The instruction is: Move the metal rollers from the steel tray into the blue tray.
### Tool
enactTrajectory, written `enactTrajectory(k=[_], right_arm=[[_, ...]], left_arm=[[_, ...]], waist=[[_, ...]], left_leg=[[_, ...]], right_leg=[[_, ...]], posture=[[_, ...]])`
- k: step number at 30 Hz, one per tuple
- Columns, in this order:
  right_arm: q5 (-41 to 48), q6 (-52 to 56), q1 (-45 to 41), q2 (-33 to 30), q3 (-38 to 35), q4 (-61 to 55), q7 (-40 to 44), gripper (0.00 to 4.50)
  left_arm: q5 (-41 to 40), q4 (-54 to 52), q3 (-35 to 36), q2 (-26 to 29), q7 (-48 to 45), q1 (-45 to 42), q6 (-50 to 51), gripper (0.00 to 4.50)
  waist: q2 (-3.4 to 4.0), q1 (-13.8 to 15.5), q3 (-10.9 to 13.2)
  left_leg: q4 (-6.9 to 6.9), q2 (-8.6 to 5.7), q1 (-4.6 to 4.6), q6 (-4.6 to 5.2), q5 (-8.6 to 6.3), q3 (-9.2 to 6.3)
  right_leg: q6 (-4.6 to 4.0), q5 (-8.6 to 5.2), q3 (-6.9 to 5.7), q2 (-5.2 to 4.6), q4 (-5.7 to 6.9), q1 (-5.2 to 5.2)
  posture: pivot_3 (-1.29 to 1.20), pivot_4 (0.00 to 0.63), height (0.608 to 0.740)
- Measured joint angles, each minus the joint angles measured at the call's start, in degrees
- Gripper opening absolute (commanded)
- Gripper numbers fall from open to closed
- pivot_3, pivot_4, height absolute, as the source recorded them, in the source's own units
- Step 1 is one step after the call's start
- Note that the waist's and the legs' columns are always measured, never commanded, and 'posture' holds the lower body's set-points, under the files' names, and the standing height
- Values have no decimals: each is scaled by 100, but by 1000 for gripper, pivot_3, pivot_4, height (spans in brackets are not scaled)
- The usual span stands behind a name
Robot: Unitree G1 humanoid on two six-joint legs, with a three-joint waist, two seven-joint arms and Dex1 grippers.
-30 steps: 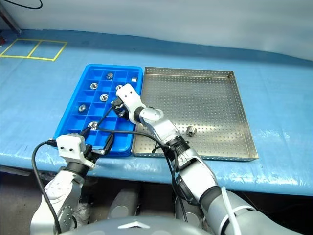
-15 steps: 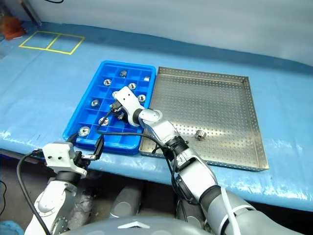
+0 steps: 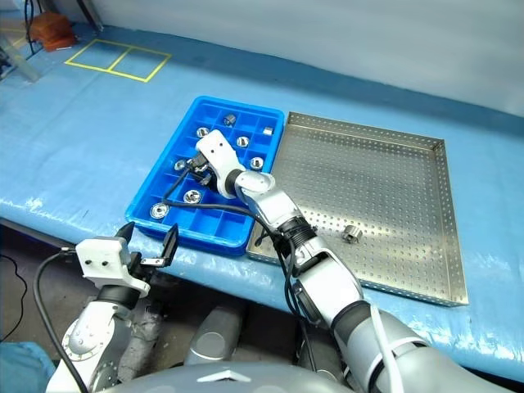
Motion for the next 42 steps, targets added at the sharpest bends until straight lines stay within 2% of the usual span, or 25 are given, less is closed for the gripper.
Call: enactTrajectory(k=[8,14,22,31,33,38,42], right_arm=[[-30,206,11,-32,-9,-294,38,1717],[-62,413,44,-113,-162,-616,-14,1717],[-163,835,514,-496,-296,-1183,-5,1717],[-248,923,749,-483,-404,-1208,-79,1717],[-248,926,771,-450,-426,-1208,-78,2456],[-255,922,883,-348,-477,-1291,-150,3989],[-210,1121,1126,-439,-519,-1898,-156,3989]], left_arm=[[-9,1,-3,20,-47,-142,9,4500],[-15,2,-26,53,-95,-206,23,4500],[-30,45,-23,77,-169,-271,31,4500],[-37,170,-54,84,-278,-419,41,4500],[-39,171,-53,85,-287,-423,41,4500],[-55,172,-47,95,-296,-449,46,4500],[-77,225,-27,144,-351,-515,48,4500]], waist=[[0,148,0],[-1,139,-1],[-1,127,-1],[-1,103,-2],[-2,100,-2],[-2,87,-2],[-1,85,-2]], left_leg=[[2,1,-6,-9,2,2],[1,2,-8,-11,3,1],[5,1,-9,-15,4,2],[4,2,-7,-17,5,3],[5,2,-6,-17,5,3],[6,2,-2,-19,6,3],[8,2,-9,-20,7,2]], right_leg=[[0,0,-2,0,0,-8],[1,0,-3,1,2,-11],[1,1,-3,-1,3,-10],[16,11,-3,1,6,-9],[11,8,-3,1,6,-7],[5,4,-3,0,6,-3],[5,4,-3,0,5,-7]], posture=[[512,150,740],[501,150,740],[474,150,740],[464,150,740],[460,150,740],[438,150,740],[400,150,740]])
